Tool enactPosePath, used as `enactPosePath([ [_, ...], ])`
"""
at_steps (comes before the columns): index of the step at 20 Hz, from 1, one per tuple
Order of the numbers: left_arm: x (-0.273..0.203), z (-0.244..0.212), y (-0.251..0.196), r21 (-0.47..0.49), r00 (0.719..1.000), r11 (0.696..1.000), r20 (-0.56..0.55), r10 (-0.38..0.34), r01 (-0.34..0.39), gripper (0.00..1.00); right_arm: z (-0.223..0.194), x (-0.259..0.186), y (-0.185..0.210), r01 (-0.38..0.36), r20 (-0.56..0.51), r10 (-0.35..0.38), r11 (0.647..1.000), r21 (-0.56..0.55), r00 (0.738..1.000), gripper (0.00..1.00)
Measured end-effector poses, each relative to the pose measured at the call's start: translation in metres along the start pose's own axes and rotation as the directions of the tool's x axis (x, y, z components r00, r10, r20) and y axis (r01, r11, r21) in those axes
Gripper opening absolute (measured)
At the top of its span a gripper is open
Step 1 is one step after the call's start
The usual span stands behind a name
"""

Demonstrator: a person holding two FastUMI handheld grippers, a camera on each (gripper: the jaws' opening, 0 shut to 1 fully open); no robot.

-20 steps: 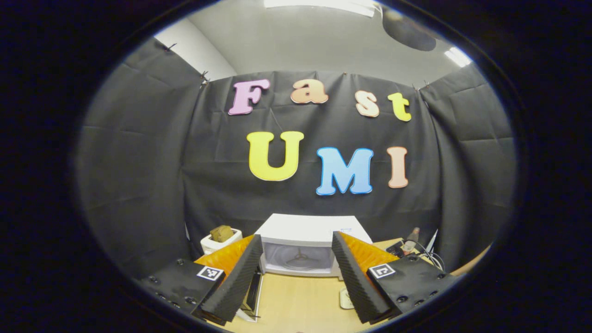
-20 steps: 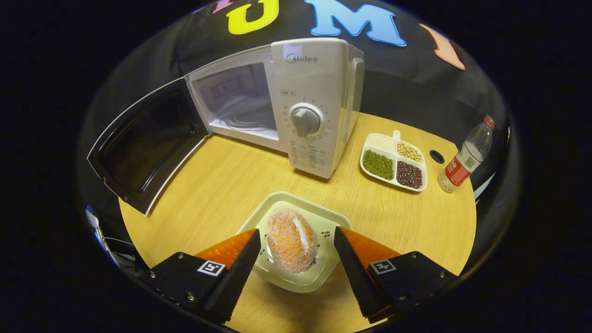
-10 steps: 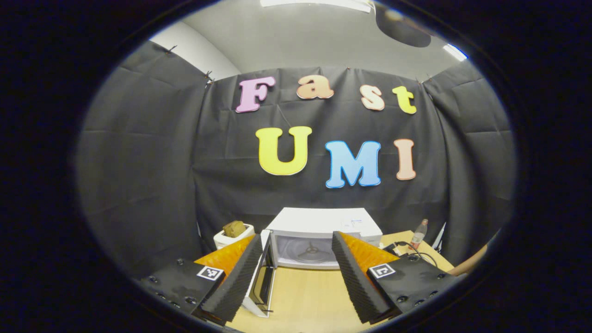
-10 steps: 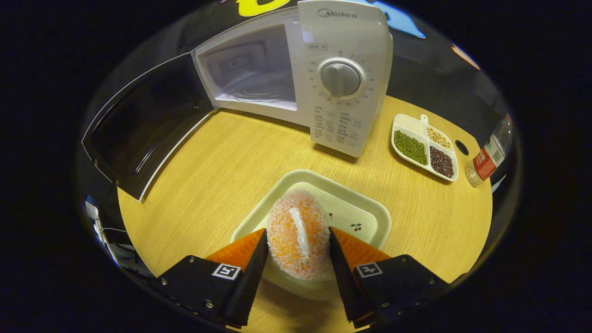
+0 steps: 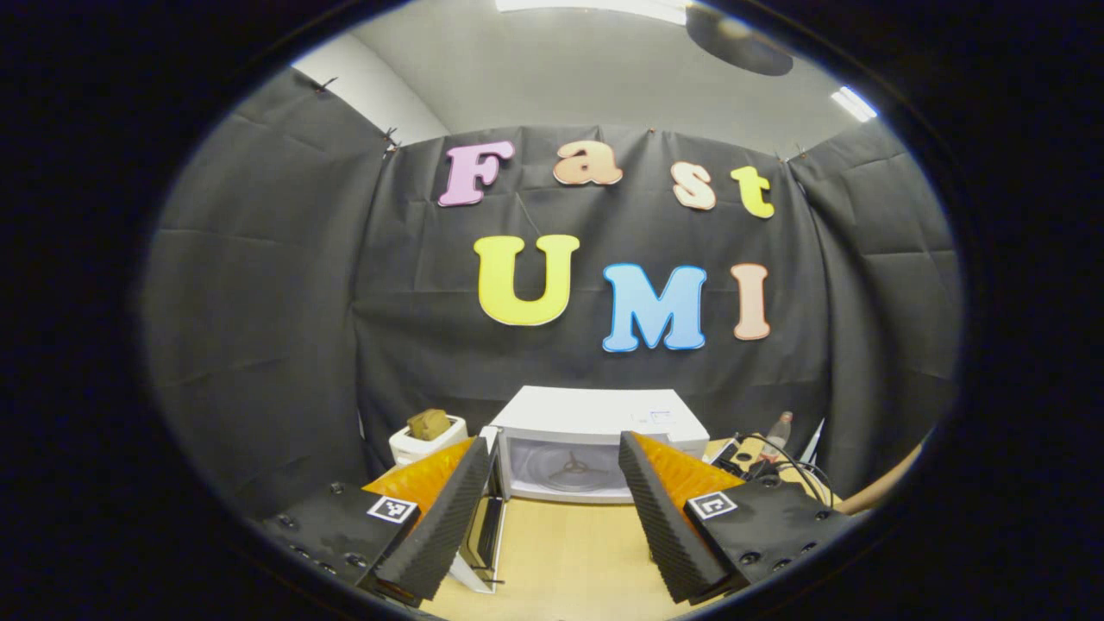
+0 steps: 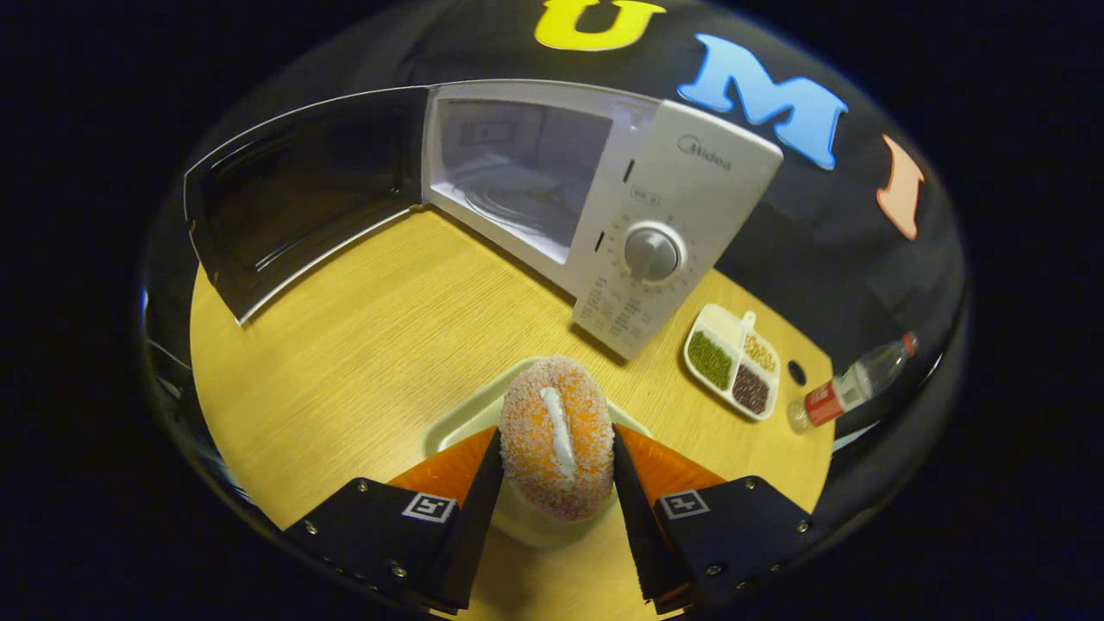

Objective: Open the microwave oven with the left hand, put the food in, and close the microwave oven.

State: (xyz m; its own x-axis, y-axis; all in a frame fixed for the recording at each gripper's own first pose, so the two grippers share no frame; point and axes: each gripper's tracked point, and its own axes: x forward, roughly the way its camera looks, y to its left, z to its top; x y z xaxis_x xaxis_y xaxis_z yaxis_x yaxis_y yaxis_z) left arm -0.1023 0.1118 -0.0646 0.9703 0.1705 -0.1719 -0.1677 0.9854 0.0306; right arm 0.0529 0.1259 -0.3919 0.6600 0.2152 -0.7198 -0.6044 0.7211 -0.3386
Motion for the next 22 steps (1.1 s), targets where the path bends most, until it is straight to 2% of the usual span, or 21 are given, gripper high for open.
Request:
enactPosePath([
  [2, 0.004, -0.001, 0.0, -0.002, 1.0, 1.0, -0.001, -0.011, 0.011, 0.99, 0.019, -0.007, -0.003, 0.071, 0.057, -0.064, 0.99, -0.118, 0.996, 0.71],
  [3, 0.005, -0.002, 0.001, -0.004, 1.0, 1.0, -0.001, -0.014, 0.014, 0.99, 0.03, -0.009, -0.004, 0.108, 0.093, -0.093, 0.98, -0.167, 0.991, 0.67],
  [6, 0.005, 0.002, 0.007, -0.004, 1.0, 1.0, 0.007, -0.007, 0.007, 0.98, 0.064, -0.014, 0.0, 0.186, 0.194, -0.134, 0.941, -0.282, 0.972, 0.66],
  [9, -0.002, 0.003, 0.018, 0.005, 1.0, 1.0, 0.012, 0.022, -0.022, 0.98, 0.095, -0.015, 0.002, 0.278, 0.298, -0.165, 0.876, -0.394, 0.94, 0.66],
  [13, -0.017, 0.0, 0.037, 0.018, 0.997, 0.997, 0.005, 0.077, -0.077, 0.98, 0.131, -0.006, 0.006, 0.382, 0.406, -0.184, 0.785, -0.487, 0.895, 0.66],
  [17, -0.032, -0.004, 0.058, 0.01, 0.991, 0.991, -0.003, 0.135, -0.135, 0.97, 0.157, 0.017, 0.011, 0.449, 0.459, -0.191, 0.699, -0.557, 0.868, 0.66],
  [20, -0.041, -0.005, 0.07, 0.0, 0.986, 0.986, -0.01, 0.166, -0.166, 0.98, 0.175, 0.032, 0.008, 0.507, 0.489, -0.217, 0.617, -0.602, 0.845, 0.66],
  [22, -0.045, -0.007, 0.077, -0.003, 0.983, 0.983, -0.011, 0.183, -0.183, 0.98, 0.184, 0.047, 0.01, 0.523, 0.498, -0.219, 0.573, -0.631, 0.839, 0.66],
])
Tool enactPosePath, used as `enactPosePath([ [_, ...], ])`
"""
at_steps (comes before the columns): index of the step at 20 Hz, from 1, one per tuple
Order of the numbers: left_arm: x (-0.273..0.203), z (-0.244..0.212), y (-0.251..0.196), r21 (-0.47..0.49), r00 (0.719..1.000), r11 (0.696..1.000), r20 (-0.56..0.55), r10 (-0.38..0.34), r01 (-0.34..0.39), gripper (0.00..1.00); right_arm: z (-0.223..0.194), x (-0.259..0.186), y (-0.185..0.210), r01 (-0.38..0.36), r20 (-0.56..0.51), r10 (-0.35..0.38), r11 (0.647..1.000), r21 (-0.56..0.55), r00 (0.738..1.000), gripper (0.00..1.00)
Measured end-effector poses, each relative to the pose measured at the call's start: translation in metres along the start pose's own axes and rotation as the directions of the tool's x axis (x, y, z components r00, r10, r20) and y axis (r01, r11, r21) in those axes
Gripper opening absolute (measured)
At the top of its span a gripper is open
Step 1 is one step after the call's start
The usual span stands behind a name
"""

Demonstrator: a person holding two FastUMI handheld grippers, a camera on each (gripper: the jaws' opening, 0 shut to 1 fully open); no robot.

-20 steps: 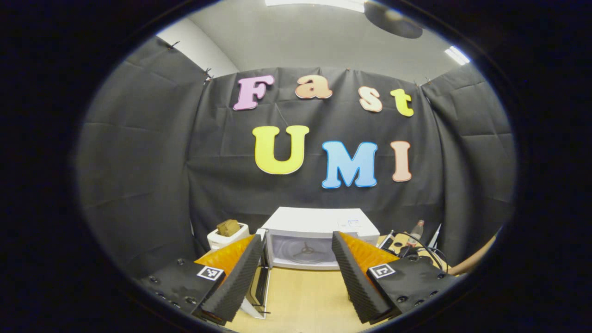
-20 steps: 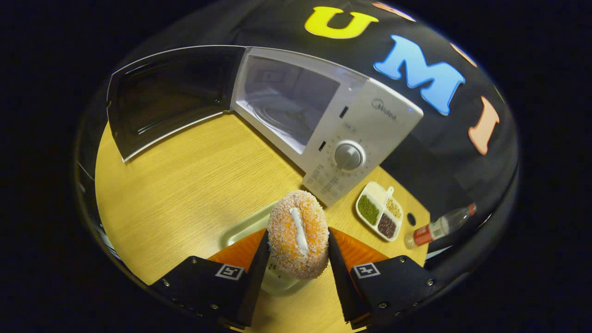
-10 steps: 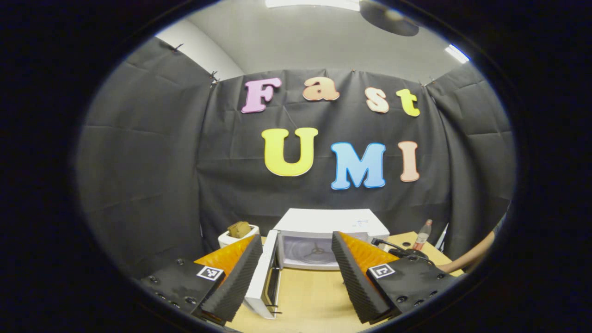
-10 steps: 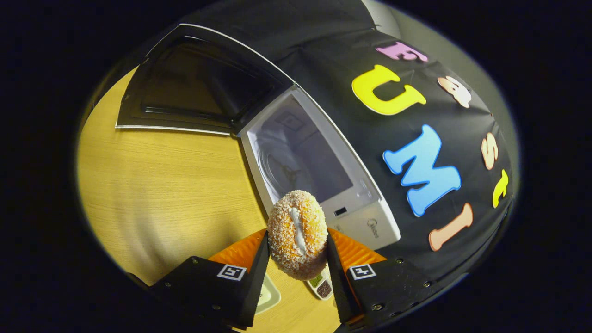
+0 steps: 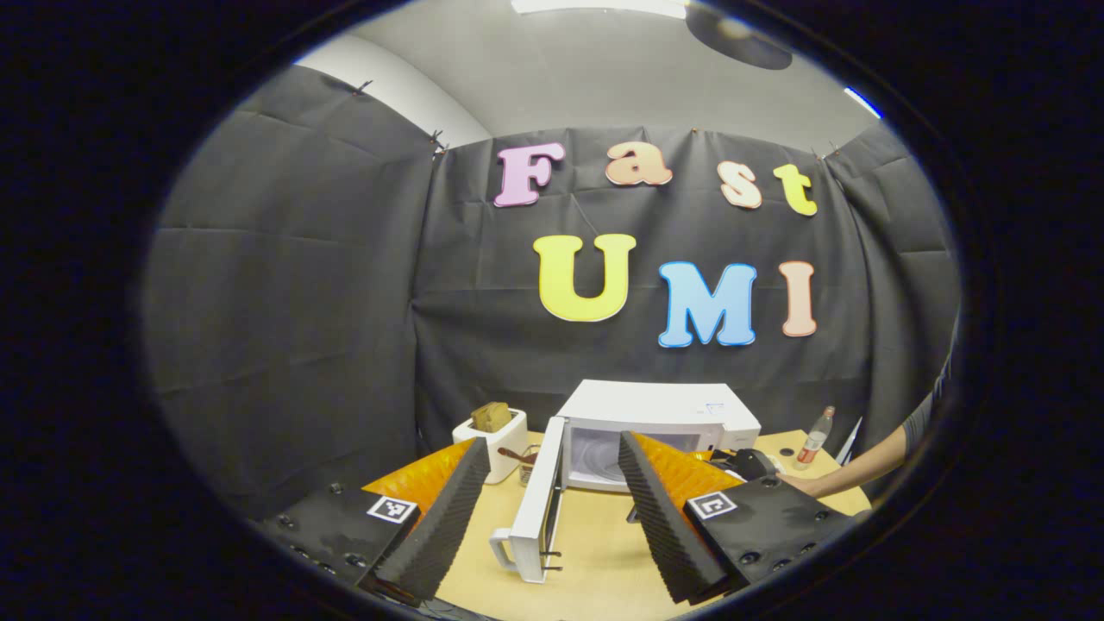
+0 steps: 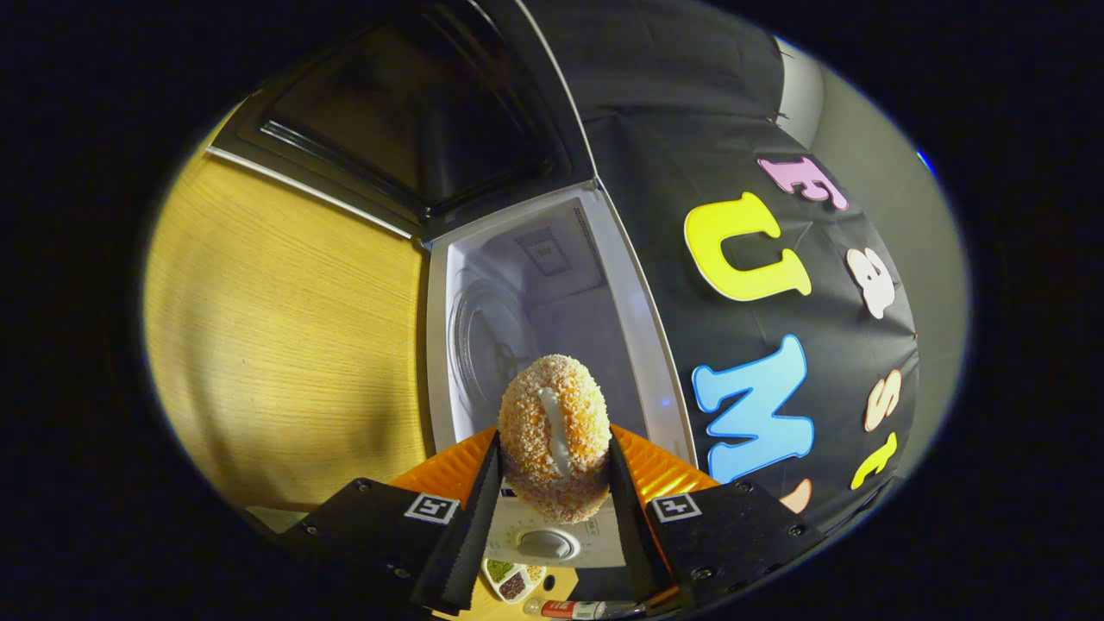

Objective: Open the microwave oven with the left hand, put the food in, and close the microwave oven.

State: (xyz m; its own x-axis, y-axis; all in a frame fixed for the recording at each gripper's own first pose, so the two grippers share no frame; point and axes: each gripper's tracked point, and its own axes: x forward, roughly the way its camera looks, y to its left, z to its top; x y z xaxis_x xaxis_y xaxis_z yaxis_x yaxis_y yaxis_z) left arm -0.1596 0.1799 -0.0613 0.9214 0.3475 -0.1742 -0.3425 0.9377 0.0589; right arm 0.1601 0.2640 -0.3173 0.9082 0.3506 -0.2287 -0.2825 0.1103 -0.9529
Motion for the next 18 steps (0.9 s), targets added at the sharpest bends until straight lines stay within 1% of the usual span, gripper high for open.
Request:
enactPosePath([
  [4, -0.002, -0.006, 0.008, 0.002, 1.0, 1.0, -0.016, 0.026, -0.026, 0.98, 0.008, 0.024, 0.007, 0.01, 0.005, -0.01, 0.997, -0.079, 1.0, 0.66],
  [9, 0.001, -0.014, 0.01, 0.009, 0.999, 0.999, -0.032, 0.035, -0.035, 0.98, 0.015, 0.046, 0.01, 0.024, 0.032, -0.02, 0.987, -0.158, 0.999, 0.66],
  [13, 0.005, -0.016, 0.009, 0.015, 0.999, 1.0, -0.042, 0.027, -0.027, 0.98, 0.015, 0.063, 0.009, 0.03, 0.035, -0.024, 0.984, -0.175, 0.999, 0.66],
  [18, 0.009, -0.019, 0.014, 0.019, 0.998, 0.999, -0.051, 0.038, -0.037, 0.98, 0.018, 0.082, 0.01, 0.043, 0.045, -0.035, 0.978, -0.205, 0.998, 0.66],
])
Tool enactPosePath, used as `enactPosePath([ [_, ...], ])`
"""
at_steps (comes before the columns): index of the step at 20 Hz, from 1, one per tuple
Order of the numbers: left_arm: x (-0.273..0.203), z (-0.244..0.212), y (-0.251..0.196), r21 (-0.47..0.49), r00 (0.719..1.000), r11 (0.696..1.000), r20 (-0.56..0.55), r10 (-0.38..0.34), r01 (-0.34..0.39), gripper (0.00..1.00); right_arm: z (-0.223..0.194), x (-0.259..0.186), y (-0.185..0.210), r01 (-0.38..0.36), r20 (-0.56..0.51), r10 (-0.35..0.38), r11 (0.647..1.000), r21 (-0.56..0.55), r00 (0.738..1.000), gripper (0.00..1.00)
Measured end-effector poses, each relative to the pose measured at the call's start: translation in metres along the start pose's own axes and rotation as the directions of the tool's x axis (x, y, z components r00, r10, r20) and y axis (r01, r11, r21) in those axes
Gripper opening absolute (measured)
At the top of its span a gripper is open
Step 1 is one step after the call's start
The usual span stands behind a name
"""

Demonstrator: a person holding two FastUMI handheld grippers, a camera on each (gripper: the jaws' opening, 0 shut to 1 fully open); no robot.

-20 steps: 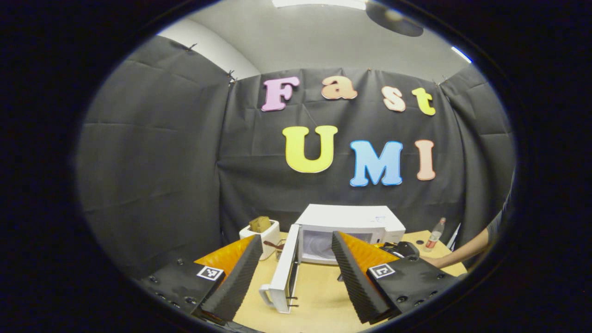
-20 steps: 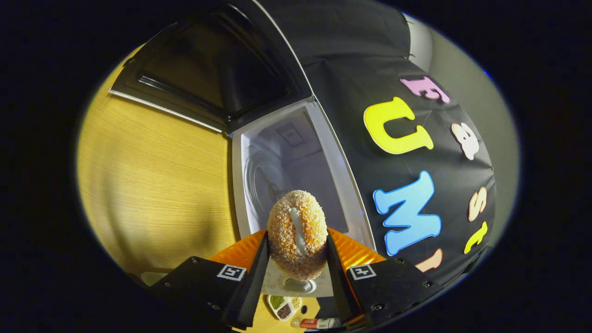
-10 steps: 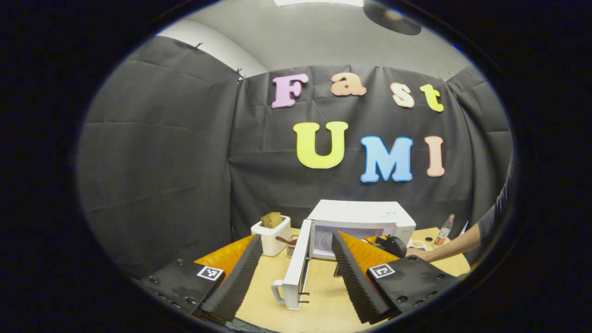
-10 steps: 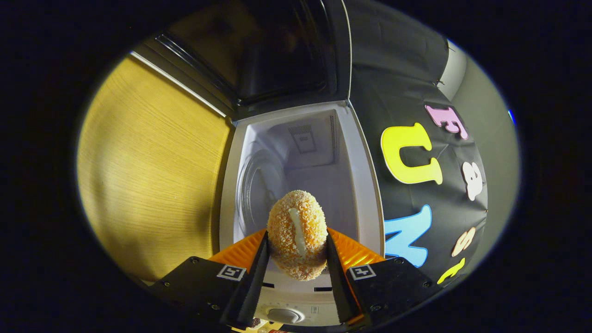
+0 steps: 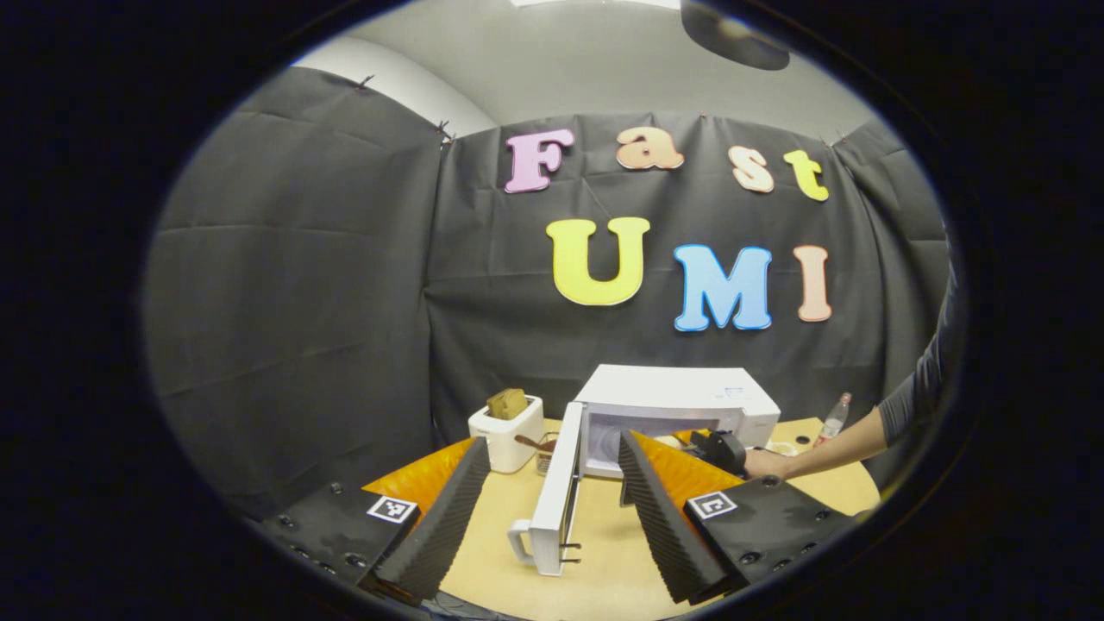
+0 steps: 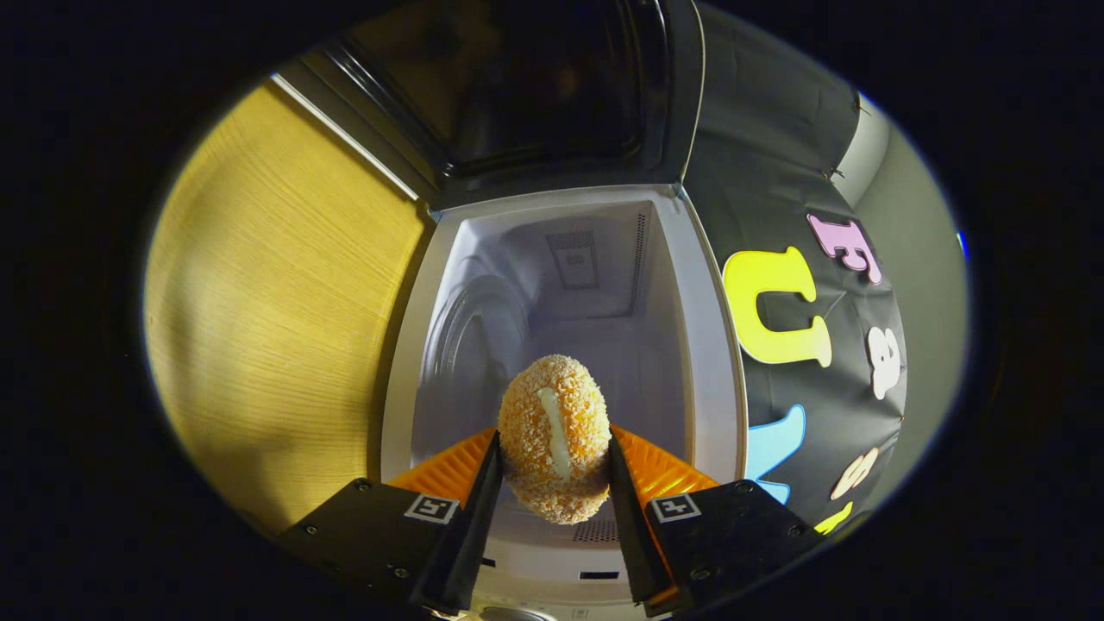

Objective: Open the microwave oven with the left hand, put the food in, and close the microwave oven.

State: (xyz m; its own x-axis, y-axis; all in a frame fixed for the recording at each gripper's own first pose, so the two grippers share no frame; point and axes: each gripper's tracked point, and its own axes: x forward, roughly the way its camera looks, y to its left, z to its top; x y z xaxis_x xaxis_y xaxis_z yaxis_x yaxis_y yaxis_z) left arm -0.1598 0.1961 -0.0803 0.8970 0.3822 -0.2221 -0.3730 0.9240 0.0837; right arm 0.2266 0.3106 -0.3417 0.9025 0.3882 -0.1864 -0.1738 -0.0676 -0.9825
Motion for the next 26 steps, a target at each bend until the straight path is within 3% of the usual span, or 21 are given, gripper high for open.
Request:
enactPosePath([
  [6, 0.003, -0.017, 0.012, -0.013, 0.999, 0.999, -0.038, 0.034, -0.034, 0.98, -0.004, 0.002, 0.0, -0.007, -0.027, 0.006, 1.0, -0.011, 1.0, 0.66],
  [9, 0.003, -0.022, 0.014, -0.023, 0.998, 0.999, -0.052, 0.041, -0.042, 0.98, 0.006, -0.004, 0.003, -0.049, -0.022, 0.049, 0.998, 0.026, 0.999, 0.66],
  [11, 0.003, -0.023, 0.014, -0.018, 0.998, 0.999, -0.057, 0.04, -0.041, 0.99, 0.008, -0.008, -0.003, -0.043, -0.016, 0.043, 0.999, 0.029, 0.999, 0.73],
  [13, 0.005, -0.024, 0.016, -0.017, 0.997, 0.999, -0.059, 0.04, -0.041, 0.98, 0.009, -0.017, -0.008, -0.023, -0.012, 0.023, 0.999, 0.029, 1.0, 0.93],
  [16, 0.008, -0.022, 0.017, -0.029, 0.998, 0.999, -0.055, 0.036, -0.038, 0.98, 0.013, -0.021, -0.007, -0.055, -0.006, 0.055, 0.998, 0.038, 0.998, 0.97],
  [21, 0.017, -0.014, 0.013, -0.032, 0.999, 0.999, -0.036, 0.009, -0.01, 0.99, 0.005, -0.045, -0.004, -0.096, -0.022, 0.101, 0.981, 0.169, 0.995, 0.97],
  [26, 0.031, -0.008, -0.002, -0.057, 0.999, 0.997, -0.013, -0.052, 0.051, 0.95, 0.005, -0.104, -0.027, -0.105, 0.02, 0.105, 0.928, 0.357, 0.994, 0.97],
])
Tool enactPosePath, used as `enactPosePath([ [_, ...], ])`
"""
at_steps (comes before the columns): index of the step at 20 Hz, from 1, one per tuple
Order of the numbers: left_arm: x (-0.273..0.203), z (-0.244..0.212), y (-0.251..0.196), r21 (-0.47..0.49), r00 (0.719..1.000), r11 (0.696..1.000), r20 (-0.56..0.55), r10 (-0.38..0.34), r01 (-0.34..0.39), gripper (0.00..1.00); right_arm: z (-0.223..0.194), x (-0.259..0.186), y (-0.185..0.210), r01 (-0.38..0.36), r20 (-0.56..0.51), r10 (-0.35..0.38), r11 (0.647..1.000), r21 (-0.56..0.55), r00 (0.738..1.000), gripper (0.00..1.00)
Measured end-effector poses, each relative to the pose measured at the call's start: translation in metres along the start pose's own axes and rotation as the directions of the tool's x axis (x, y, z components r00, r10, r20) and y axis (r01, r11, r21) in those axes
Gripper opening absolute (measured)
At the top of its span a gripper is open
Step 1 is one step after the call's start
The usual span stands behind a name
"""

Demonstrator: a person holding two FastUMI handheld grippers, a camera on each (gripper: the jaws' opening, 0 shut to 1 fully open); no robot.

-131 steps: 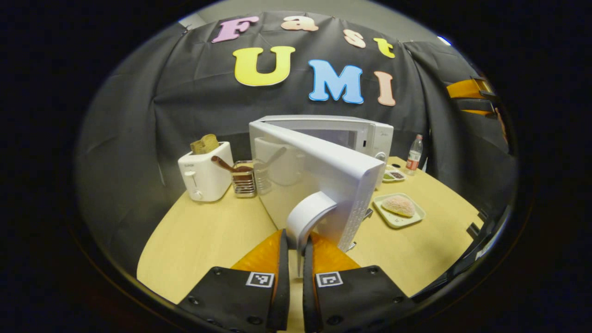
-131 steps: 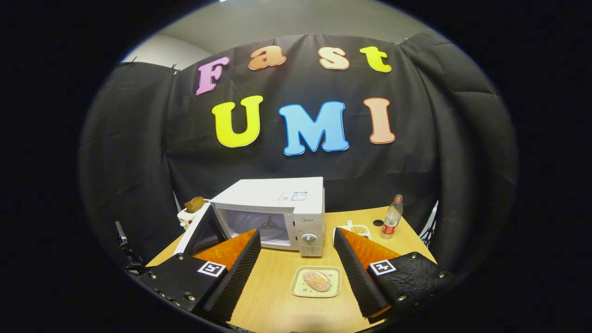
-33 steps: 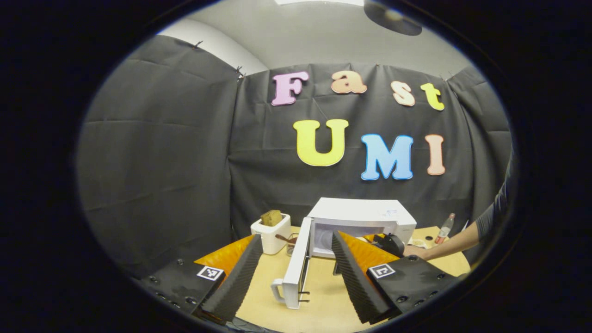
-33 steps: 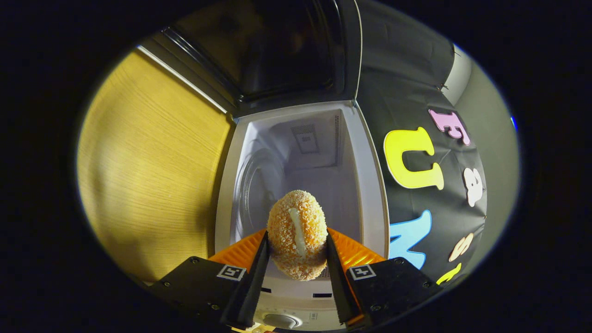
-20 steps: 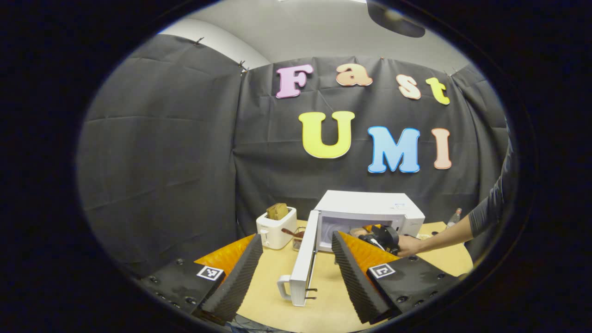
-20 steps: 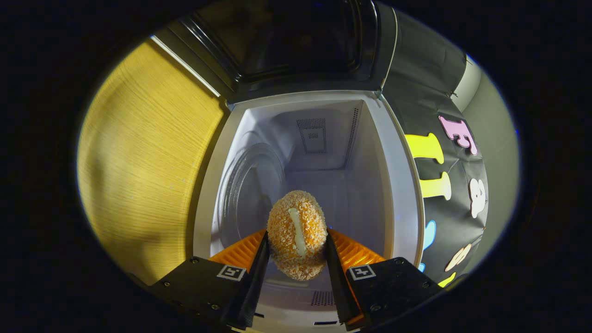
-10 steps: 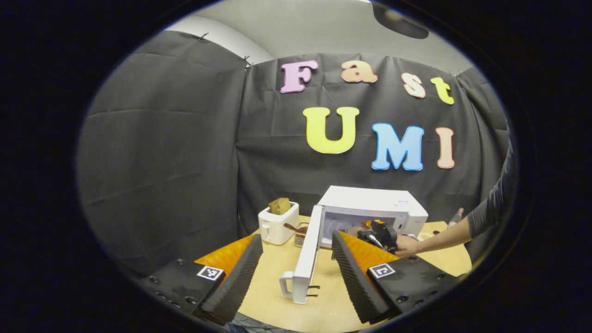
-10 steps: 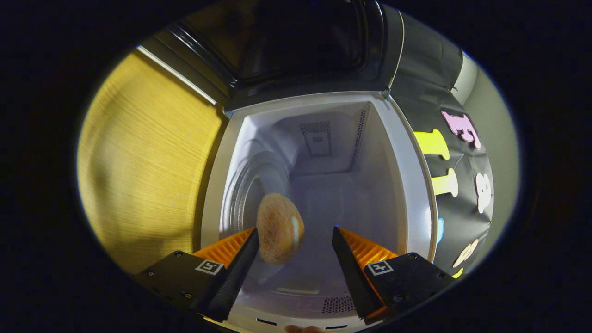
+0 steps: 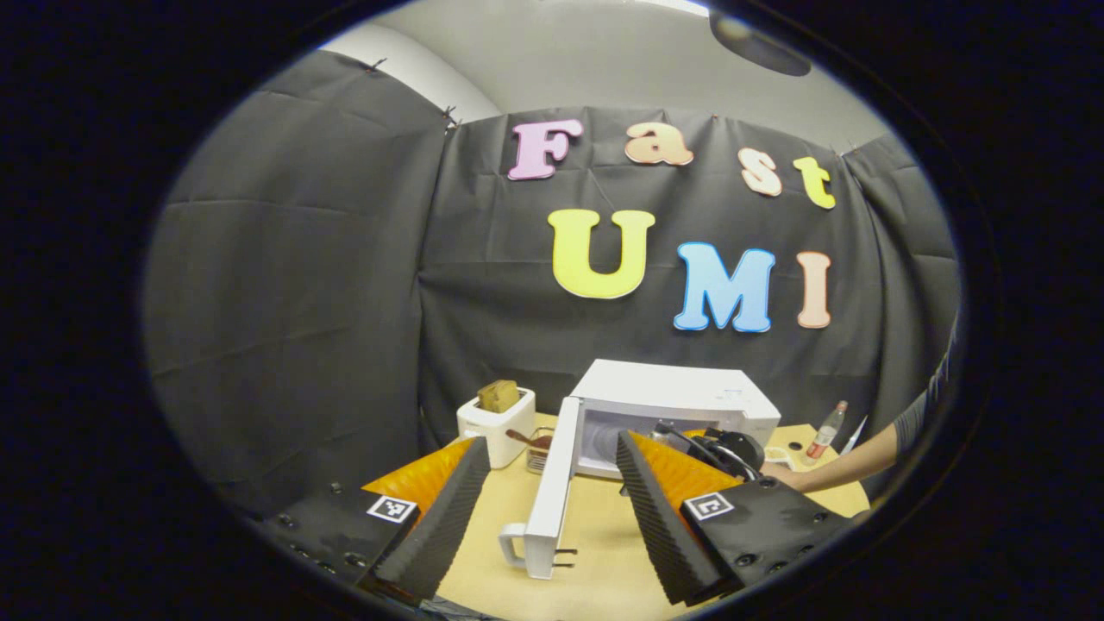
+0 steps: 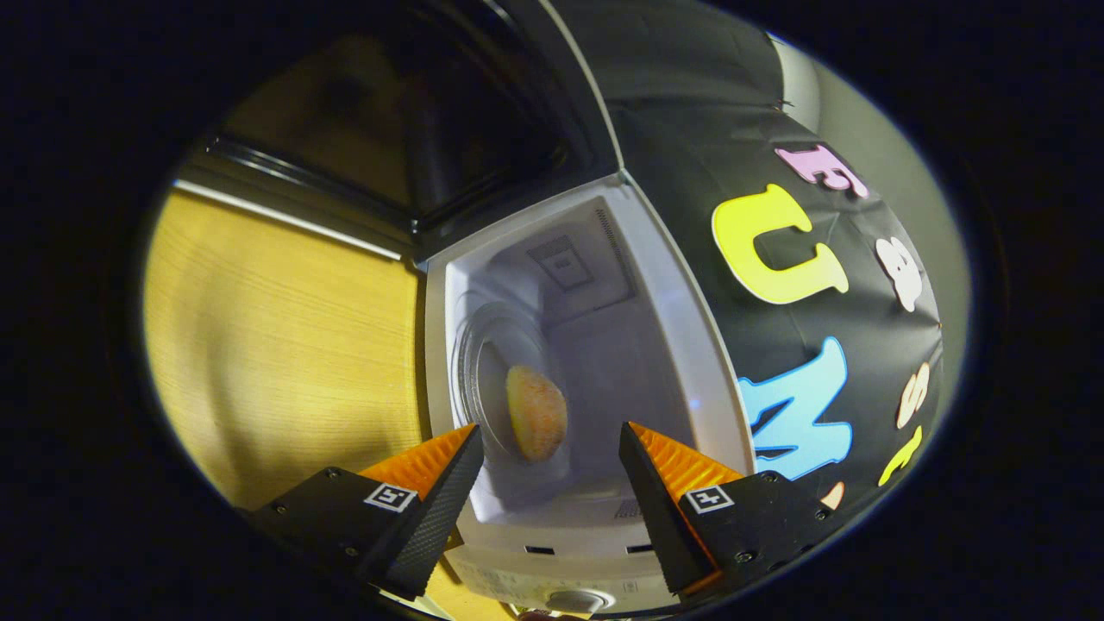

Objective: Open the microwave oven with the left hand, put the food in, and close the microwave oven.

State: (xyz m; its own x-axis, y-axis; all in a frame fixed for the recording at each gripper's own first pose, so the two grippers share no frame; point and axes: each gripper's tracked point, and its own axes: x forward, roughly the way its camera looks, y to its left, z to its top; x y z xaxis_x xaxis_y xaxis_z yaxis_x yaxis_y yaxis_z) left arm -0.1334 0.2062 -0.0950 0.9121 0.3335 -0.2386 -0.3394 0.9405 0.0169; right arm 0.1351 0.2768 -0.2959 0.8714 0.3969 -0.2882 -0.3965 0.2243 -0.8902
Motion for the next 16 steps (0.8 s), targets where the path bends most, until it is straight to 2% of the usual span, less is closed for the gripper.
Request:
enactPosePath([
  [4, 0.01, 0.003, -0.018, 0.006, 0.998, 0.998, 0.014, -0.061, 0.061, 0.94, -0.002, -0.046, -0.017, -0.008, 0.008, 0.006, 0.987, 0.162, 1.0, 0.97],
  [6, 0.014, 0.003, -0.028, 0.028, 0.996, 0.996, 0.019, -0.088, 0.087, 0.99, -0.001, -0.071, -0.035, 0.017, 0.026, -0.024, 0.97, 0.242, 0.999, 0.97],
  [7, 0.014, 0.002, -0.034, 0.039, 0.995, 0.994, 0.017, -0.1, 0.099, 0.96, 0.002, -0.082, -0.043, 0.028, 0.046, -0.044, 0.955, 0.294, 0.998, 0.97],
  [8, 0.014, 0.001, -0.038, 0.047, 0.993, 0.992, 0.014, -0.115, 0.114, 0.94, 0.005, -0.094, -0.052, 0.037, 0.058, -0.06, 0.938, 0.344, 0.996, 0.97],
  [11, 0.016, -0.001, -0.049, 0.047, 0.988, 0.987, 0.015, -0.152, 0.151, 0.94, 0.007, -0.122, -0.072, 0.053, 0.062, -0.093, 0.881, 0.47, 0.994, 0.96],
  [12, 0.017, -0.001, -0.05, 0.042, 0.988, 0.987, 0.018, -0.156, 0.155, 0.98, 0.008, -0.13, -0.077, 0.054, 0.06, -0.098, 0.857, 0.513, 0.993, 0.96],
  [16, 0.02, -0.006, -0.047, 0.023, 0.985, 0.985, 0.018, -0.169, 0.169, 0.96, 0.003, -0.159, -0.096, 0.064, 0.022, -0.105, 0.747, 0.662, 0.994, 0.96],
])
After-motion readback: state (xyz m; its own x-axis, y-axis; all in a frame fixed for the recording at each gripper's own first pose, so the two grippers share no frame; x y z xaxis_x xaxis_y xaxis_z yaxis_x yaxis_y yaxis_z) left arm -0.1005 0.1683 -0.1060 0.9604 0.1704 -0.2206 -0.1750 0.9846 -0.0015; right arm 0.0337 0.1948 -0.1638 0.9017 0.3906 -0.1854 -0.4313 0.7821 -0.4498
